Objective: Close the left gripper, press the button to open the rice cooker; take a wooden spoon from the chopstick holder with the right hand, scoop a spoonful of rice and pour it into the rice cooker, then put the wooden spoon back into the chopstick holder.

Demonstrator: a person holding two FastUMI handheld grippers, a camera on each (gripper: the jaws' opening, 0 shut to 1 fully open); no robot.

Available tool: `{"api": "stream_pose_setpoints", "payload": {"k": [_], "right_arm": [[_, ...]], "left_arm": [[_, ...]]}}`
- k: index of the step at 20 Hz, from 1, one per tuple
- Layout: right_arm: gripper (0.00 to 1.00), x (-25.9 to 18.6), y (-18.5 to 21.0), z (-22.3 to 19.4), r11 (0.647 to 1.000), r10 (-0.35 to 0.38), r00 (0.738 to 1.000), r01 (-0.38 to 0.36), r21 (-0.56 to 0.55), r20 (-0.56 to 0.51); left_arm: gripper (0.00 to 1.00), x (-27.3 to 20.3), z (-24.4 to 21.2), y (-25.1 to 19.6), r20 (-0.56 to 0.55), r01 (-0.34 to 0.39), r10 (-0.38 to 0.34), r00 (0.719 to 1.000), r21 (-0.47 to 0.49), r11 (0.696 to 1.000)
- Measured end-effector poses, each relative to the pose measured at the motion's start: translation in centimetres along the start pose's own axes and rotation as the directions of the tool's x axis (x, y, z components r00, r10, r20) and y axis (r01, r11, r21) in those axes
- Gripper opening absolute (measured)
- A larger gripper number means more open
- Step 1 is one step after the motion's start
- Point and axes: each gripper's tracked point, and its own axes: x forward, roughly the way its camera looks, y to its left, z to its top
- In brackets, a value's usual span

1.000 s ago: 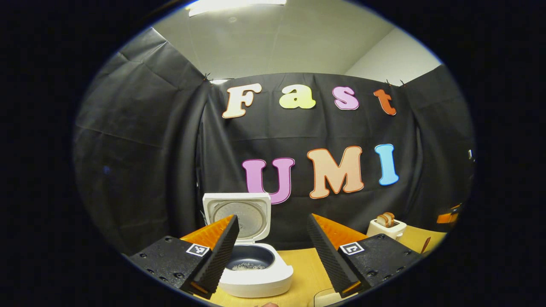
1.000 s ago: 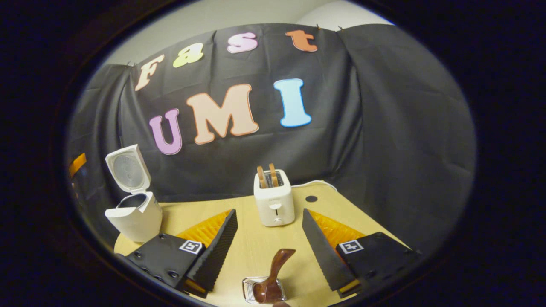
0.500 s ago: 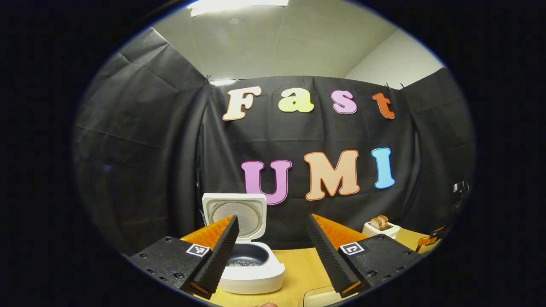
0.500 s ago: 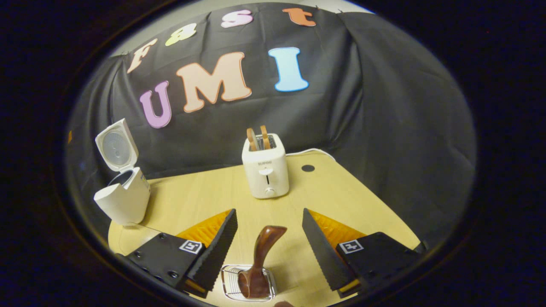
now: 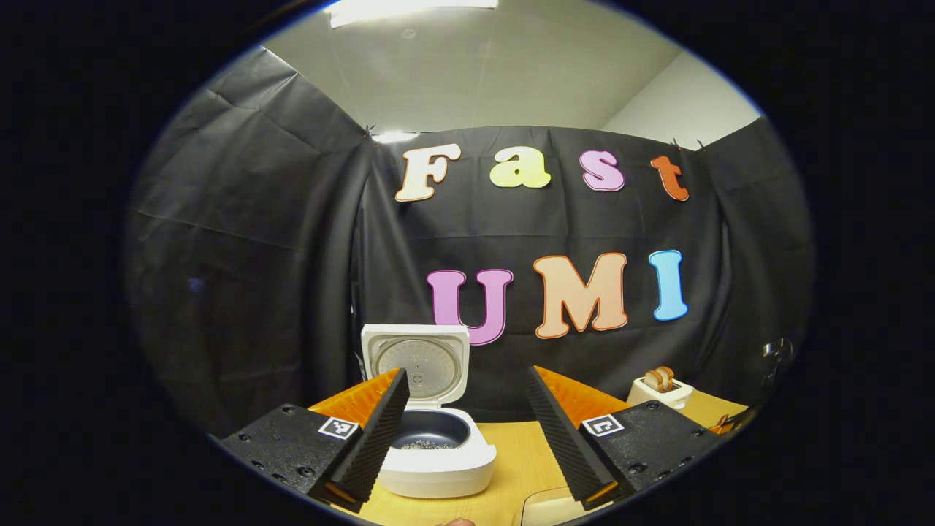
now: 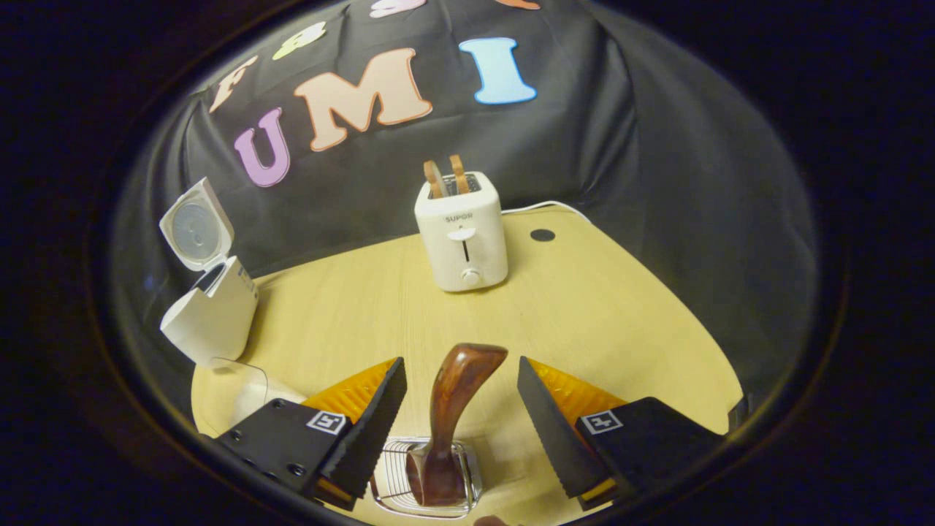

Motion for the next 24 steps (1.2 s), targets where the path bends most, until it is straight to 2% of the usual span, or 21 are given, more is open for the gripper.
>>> {"api": "stream_pose_setpoints", "payload": {"k": [2, 3, 4, 7, 13, 17, 18, 19, 22, 24], "right_arm": [[0.96, 0.6, 0.5, -1.1, 1.000, 0.019, 0.999, -0.019, 0.004, -0.035], [0.99, 0.9, 0.6, -1.6, 1.000, 0.029, 0.998, -0.029, 0.004, -0.051], [0.99, 1.2, 0.6, -2.3, 0.999, 0.033, 0.997, -0.033, 0.001, -0.068], [0.99, 2.2, 1.3, -3.2, 0.999, 0.042, 0.994, -0.044, -0.014, -0.103], [0.41, 2.1, 1.6, -3.5, 0.999, 0.048, 0.992, -0.049, -0.008, -0.117], [0.29, 1.3, 2.5, -3.3, 0.997, 0.079, 0.991, -0.080, 0.001, -0.104], [0.29, 0.2, 2.4, -2.8, 0.997, 0.080, 0.993, -0.080, 0.006, -0.091], [0.21, 0.8, 2.8, -2.9, 0.997, 0.083, 0.993, -0.083, 0.007, -0.083], [0.21, -0.2, 3.2, -2.2, 0.997, 0.078, 0.995, -0.079, -0.020, -0.058], [0.21, -1.2, 3.5, -1.6, 0.996, 0.079, 0.996, -0.081, -0.036, -0.044]], "left_arm": [[0.97, -0.3, -0.2, 0.4, -0.003, -0.011, 0.011, 1.000, 0.002, 1.000], [0.94, -0.2, -0.2, 0.6, -0.003, -0.017, 0.017, 1.000, 0.002, 1.000], [0.97, -0.3, -0.2, 0.9, -0.004, -0.024, 0.024, 1.000, 0.003, 1.000], [0.94, -0.7, -0.4, 1.1, -0.010, -0.033, 0.033, 0.999, 0.006, 0.999], [0.95, -1.0, -0.5, 1.0, -0.015, -0.038, 0.038, 0.999, 0.012, 0.999], [0.94, -1.0, -0.4, 1.1, -0.014, -0.037, 0.037, 0.999, 0.011, 0.999], [0.95, -1.1, -0.4, 1.0, -0.015, -0.035, 0.035, 0.999, 0.010, 0.999], [0.95, -0.9, -0.5, 1.0, -0.015, -0.033, 0.034, 0.999, 0.010, 0.999], [0.97, -0.8, -0.7, 0.9, -0.018, -0.023, 0.023, 1.000, 0.005, 1.000], [0.95, -0.6, -0.6, 0.8, -0.015, -0.016, 0.016, 1.000, 0.000, 1.000]]}}
